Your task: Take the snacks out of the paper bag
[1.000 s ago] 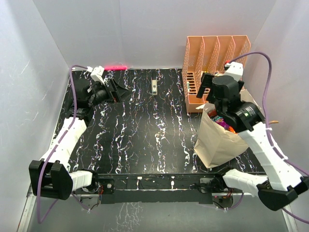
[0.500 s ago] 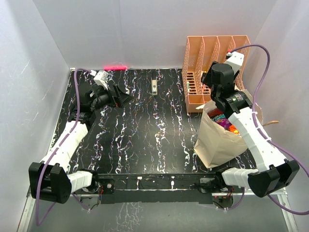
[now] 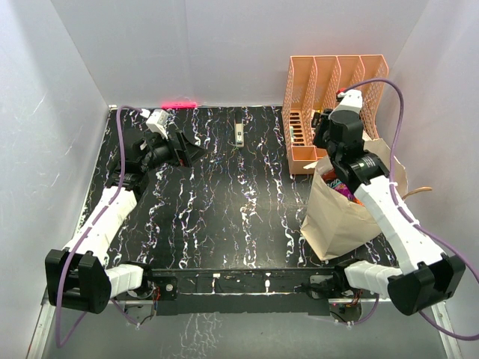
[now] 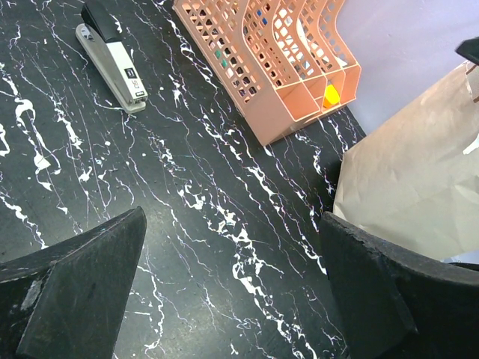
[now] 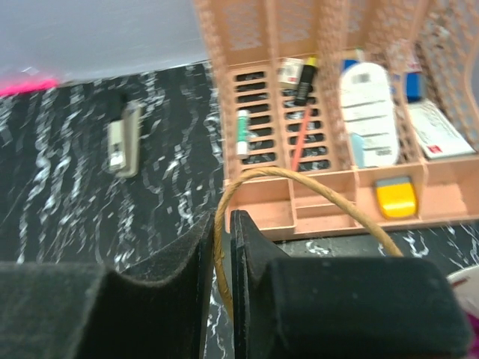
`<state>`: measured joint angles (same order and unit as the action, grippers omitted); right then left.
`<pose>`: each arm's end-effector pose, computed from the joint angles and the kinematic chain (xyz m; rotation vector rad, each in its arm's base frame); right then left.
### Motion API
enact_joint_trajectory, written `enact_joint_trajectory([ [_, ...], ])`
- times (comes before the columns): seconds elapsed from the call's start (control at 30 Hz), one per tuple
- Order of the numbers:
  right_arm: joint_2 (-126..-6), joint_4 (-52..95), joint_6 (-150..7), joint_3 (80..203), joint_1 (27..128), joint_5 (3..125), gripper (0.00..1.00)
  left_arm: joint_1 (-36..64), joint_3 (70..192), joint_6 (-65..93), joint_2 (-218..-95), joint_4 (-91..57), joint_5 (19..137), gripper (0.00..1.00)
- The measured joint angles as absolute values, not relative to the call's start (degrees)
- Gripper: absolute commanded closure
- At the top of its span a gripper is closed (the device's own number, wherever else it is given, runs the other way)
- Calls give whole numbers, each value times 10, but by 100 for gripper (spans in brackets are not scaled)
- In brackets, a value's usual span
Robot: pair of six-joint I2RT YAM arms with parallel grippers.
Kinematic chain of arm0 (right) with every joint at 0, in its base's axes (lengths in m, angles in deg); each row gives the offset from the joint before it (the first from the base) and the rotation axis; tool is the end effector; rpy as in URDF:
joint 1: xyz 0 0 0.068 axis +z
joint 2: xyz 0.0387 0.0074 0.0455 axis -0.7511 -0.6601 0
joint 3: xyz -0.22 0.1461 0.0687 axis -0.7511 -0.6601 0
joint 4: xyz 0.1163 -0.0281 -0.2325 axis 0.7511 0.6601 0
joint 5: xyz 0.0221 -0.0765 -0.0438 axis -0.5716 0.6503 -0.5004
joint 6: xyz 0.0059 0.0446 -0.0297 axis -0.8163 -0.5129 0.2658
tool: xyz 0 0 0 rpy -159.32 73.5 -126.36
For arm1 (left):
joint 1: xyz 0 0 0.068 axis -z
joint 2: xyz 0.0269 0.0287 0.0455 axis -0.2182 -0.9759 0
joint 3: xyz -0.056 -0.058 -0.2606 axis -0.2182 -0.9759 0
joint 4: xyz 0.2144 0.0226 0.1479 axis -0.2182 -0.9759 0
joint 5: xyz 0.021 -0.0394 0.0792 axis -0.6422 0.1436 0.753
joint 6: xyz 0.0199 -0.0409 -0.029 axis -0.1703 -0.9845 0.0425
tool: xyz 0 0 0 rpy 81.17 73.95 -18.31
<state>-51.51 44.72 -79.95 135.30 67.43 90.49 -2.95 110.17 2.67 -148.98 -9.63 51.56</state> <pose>0.2474 0.0722 0.3895 0.1537 1.9109 0.0889 0.2687 -0.0663 0.3326 0.2742 1.7421 -0.9262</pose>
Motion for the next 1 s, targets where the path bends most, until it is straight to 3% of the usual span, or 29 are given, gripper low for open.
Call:
enact_joint_trajectory([
  [0.2, -451, 462, -762, 1344, 673, 760, 92, -30, 1102, 26, -1490, -96, 516, 2],
  [0.77, -443, 520, -775, 1341, 685, 352, 91, -30, 1102, 18, -1503, -91, 515, 2],
  [0.83, -443, 518, -784, 1335, 704, 325, 87, -29, 1102, 18, -1503, -91, 515, 2],
  [1.0, -445, 513, -804, 1334, 744, 297, 64, -30, 1101, 18, -1505, -92, 516, 2],
])
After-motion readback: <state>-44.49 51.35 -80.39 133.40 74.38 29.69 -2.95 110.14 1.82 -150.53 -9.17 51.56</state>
